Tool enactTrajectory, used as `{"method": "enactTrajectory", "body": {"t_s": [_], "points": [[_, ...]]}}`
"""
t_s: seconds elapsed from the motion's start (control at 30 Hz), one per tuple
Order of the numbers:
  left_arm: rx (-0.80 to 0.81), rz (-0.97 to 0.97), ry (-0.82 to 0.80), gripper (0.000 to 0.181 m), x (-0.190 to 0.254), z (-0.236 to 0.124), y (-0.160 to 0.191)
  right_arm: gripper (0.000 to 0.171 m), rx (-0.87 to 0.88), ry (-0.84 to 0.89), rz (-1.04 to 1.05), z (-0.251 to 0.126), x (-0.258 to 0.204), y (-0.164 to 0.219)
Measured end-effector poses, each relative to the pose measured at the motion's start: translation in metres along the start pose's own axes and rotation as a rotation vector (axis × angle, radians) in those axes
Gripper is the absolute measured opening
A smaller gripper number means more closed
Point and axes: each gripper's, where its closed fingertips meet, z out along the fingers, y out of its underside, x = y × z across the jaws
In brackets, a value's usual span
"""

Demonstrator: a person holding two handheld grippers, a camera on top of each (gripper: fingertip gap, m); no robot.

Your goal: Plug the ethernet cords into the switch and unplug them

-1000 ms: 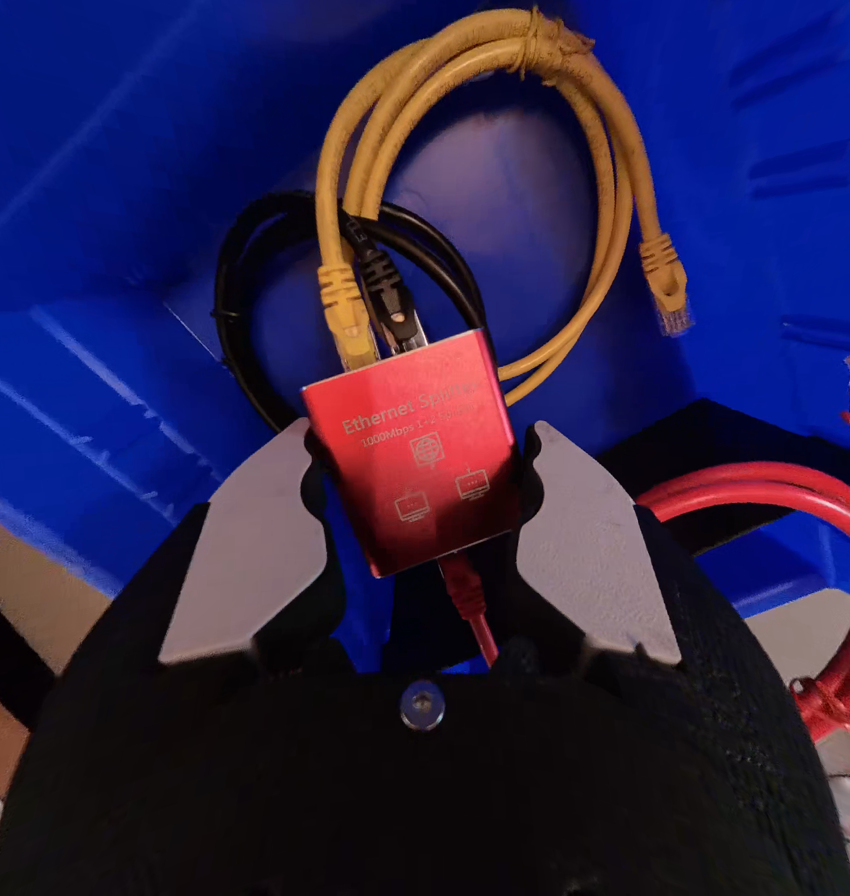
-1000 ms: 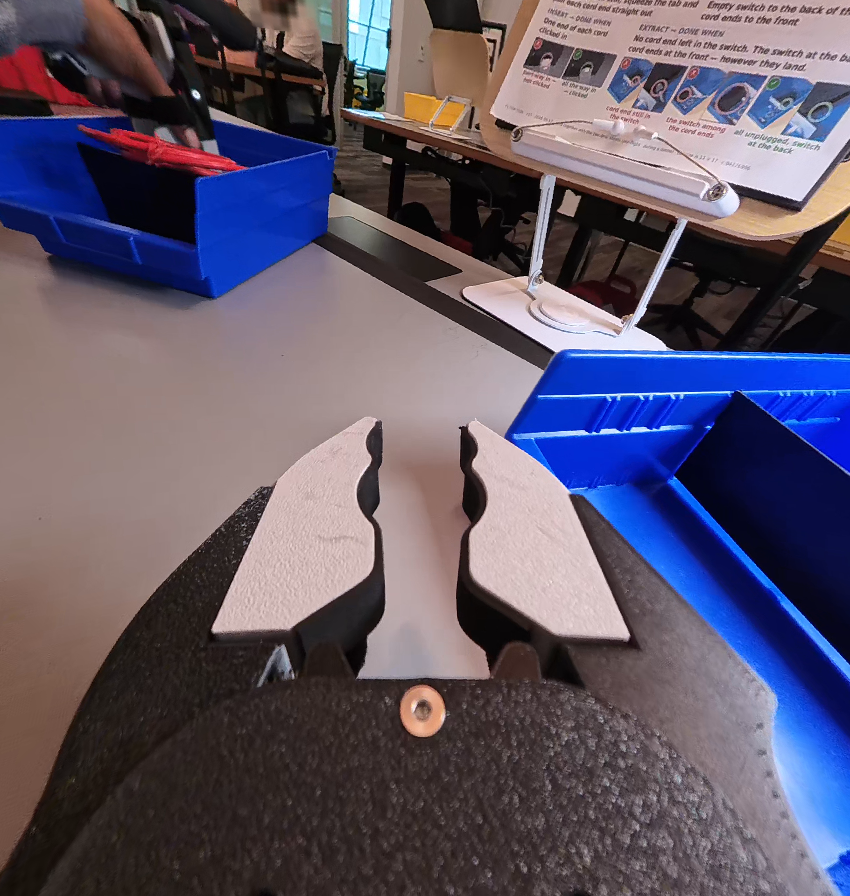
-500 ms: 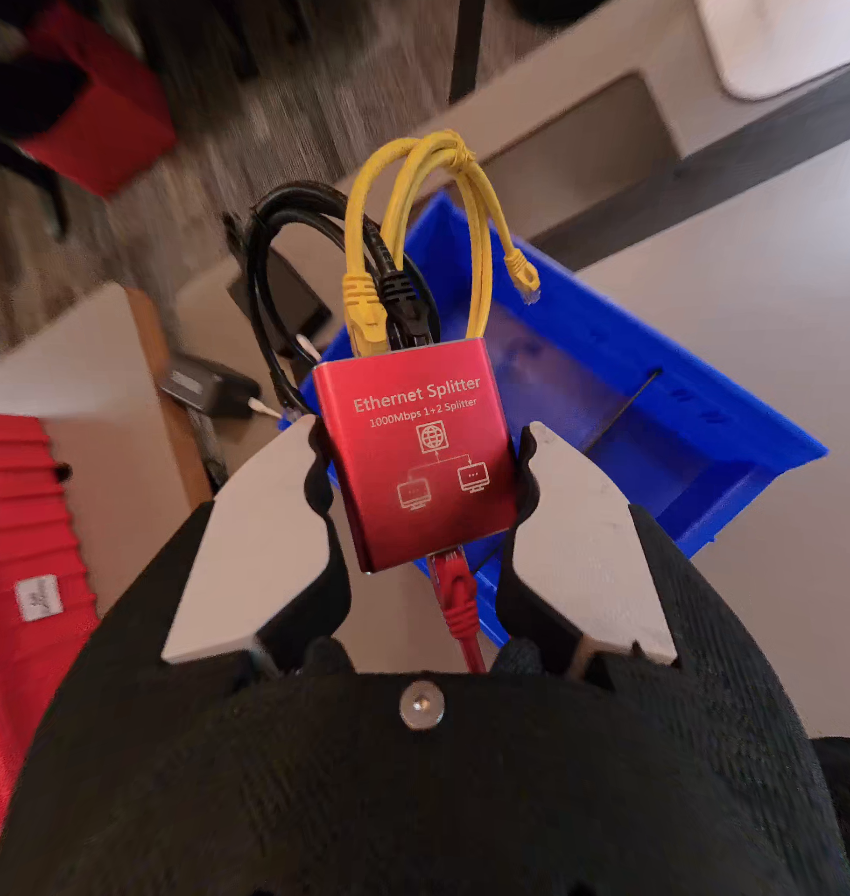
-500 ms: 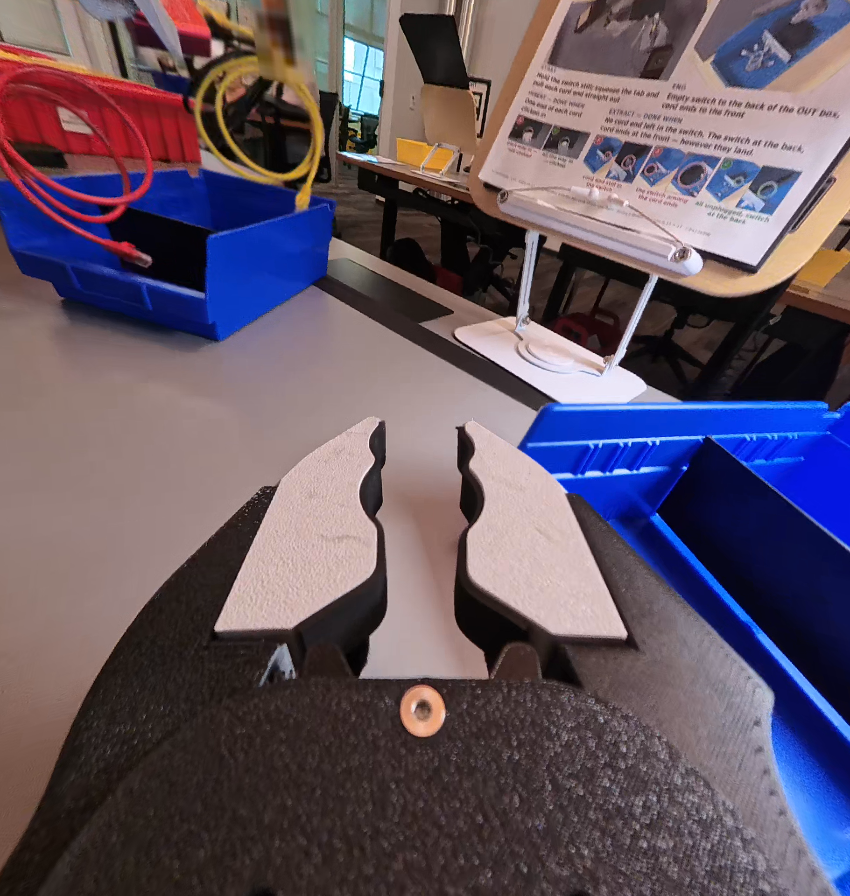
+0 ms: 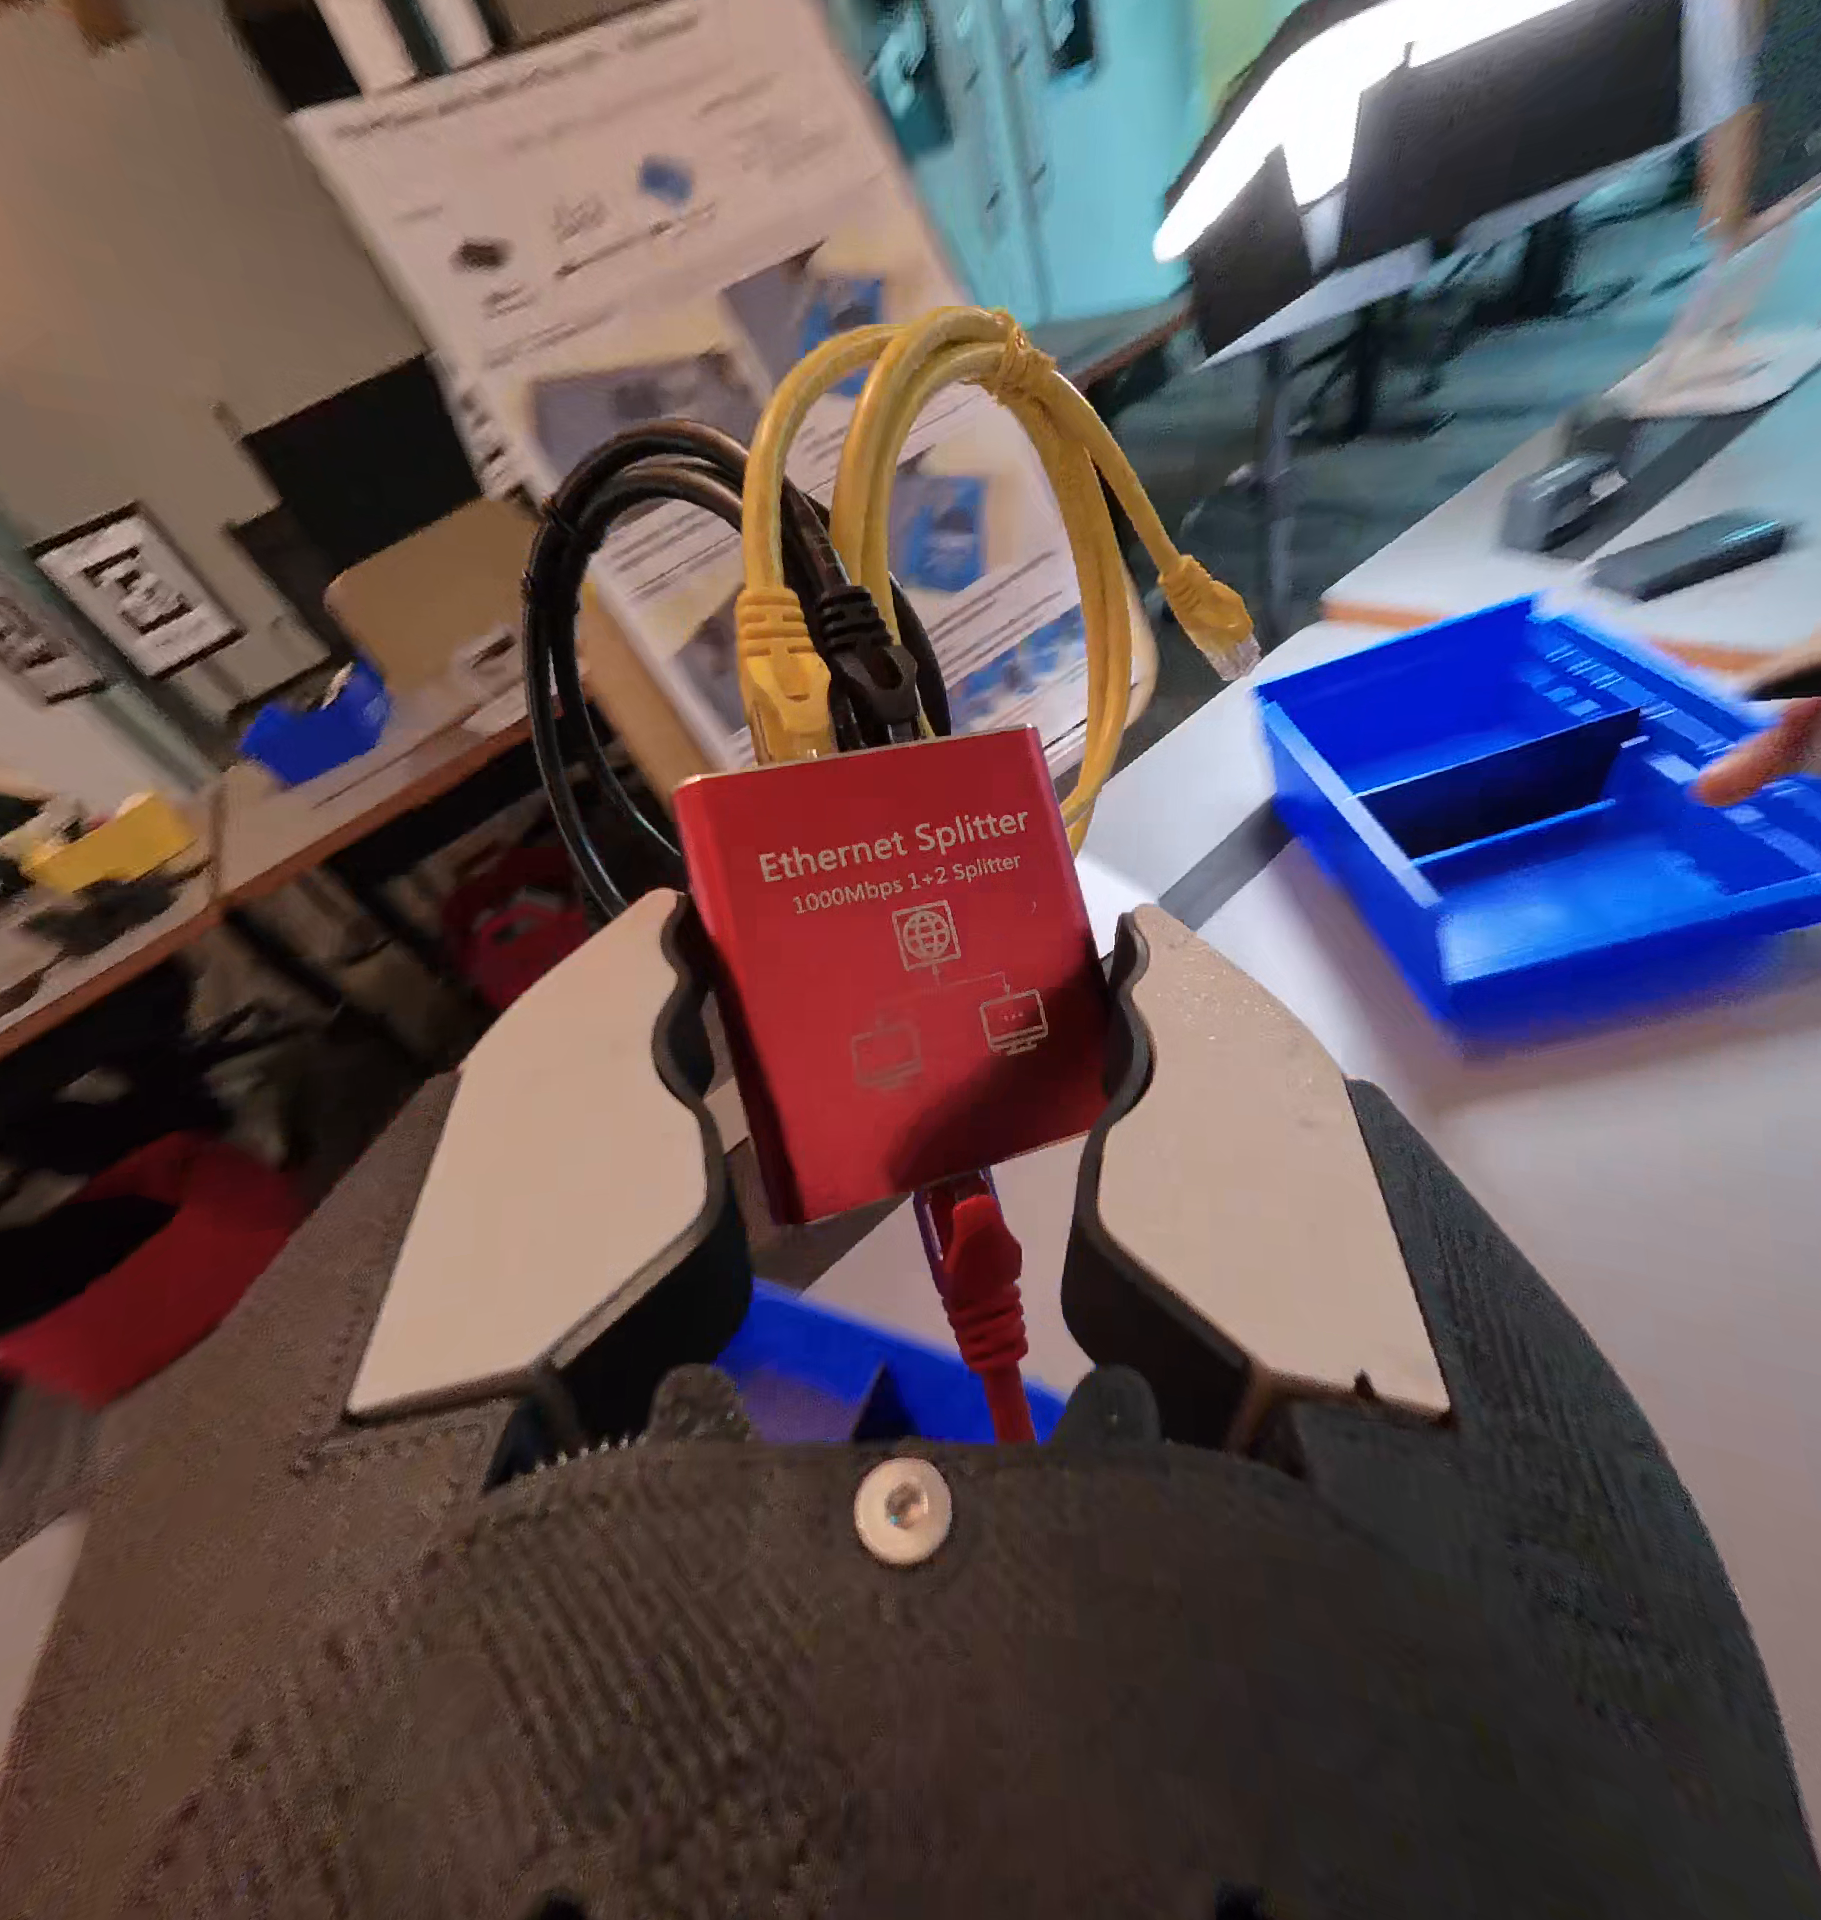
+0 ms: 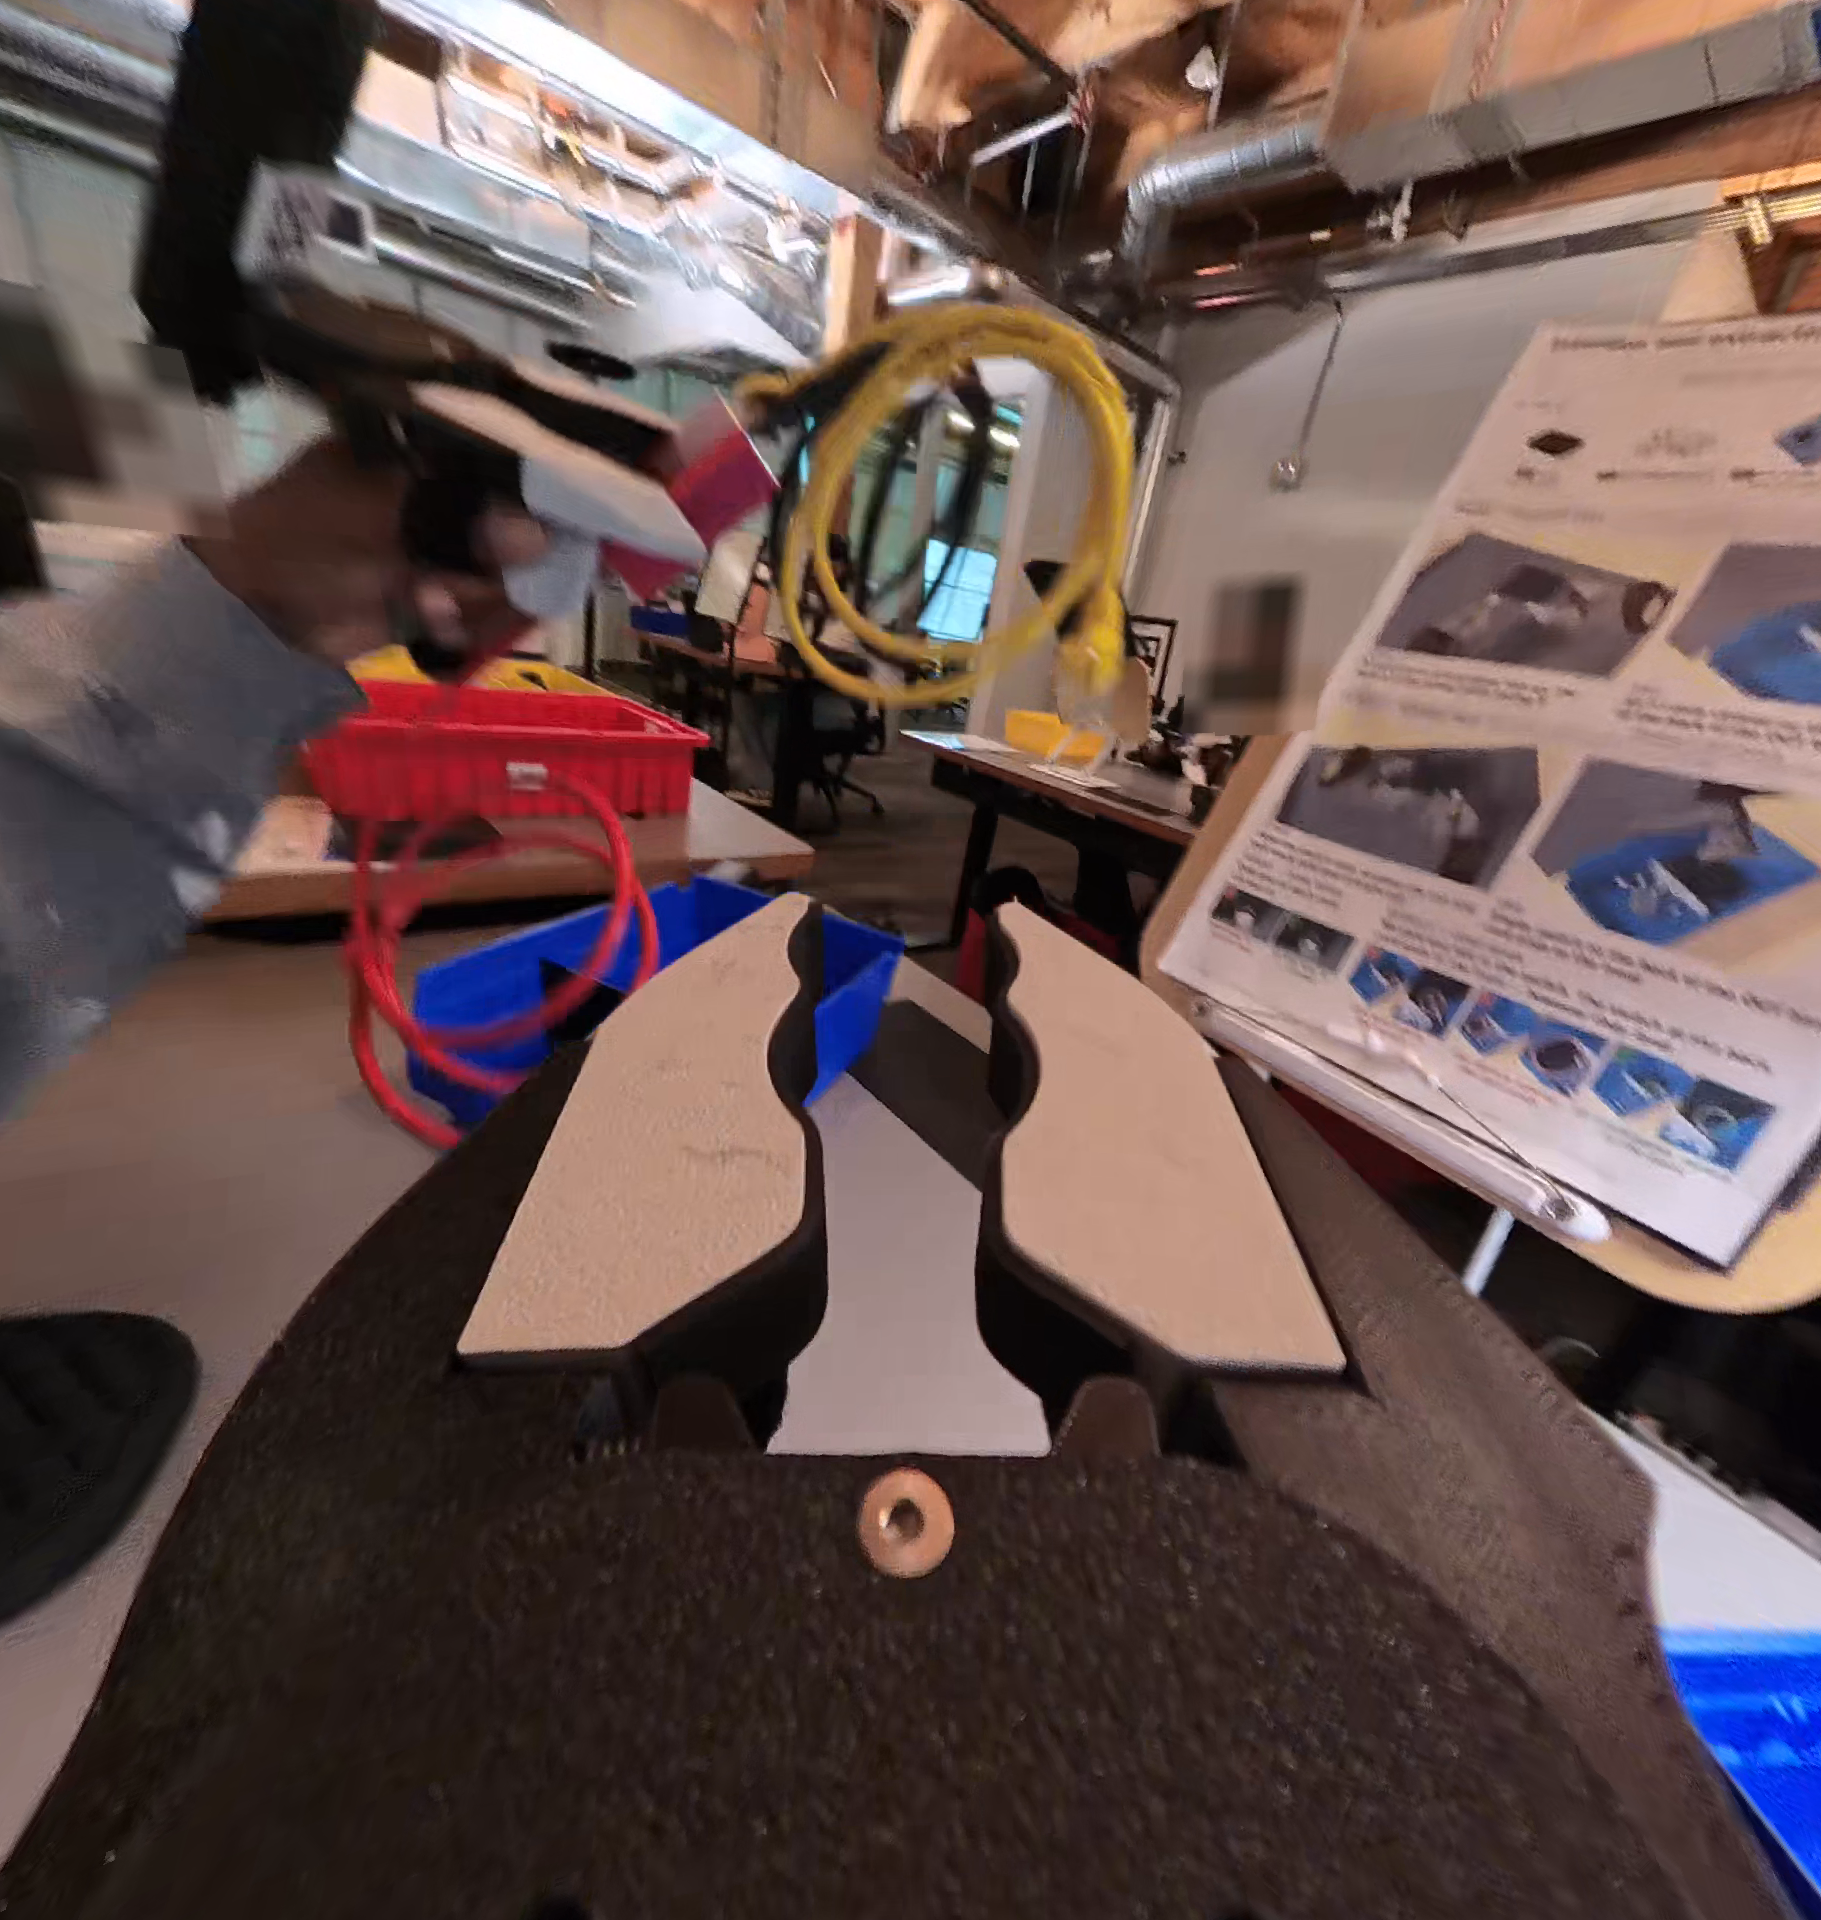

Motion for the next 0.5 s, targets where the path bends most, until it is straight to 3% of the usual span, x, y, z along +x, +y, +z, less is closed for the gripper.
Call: {"method": "enactTrajectory", "body": {"t_s": [0.03, 0.13, 0.23, 0.5], "points": [[0.038, -0.009, 0.036, 0.076, 0.017, 0.006, -0.001, 0.029, 0.006, -0.018, 0.012, 0.002, -0.004, -0.009], [0.128, -0.035, 0.141, 0.075, 0.068, 0.026, 0.004, 0.031, -0.003, -0.066, 0.055, 0.005, -0.016, -0.016], [0.166, -0.034, 0.205, 0.075, 0.108, 0.046, 0.015, 0.037, -0.048, -0.089, 0.082, 0.008, -0.023, -0.001], [0.084, 0.173, 0.203, 0.074, 0.172, 0.083, 0.036, 0.052, -0.039, -0.062, 0.344, 0.019, -0.005, 0.026]]}}
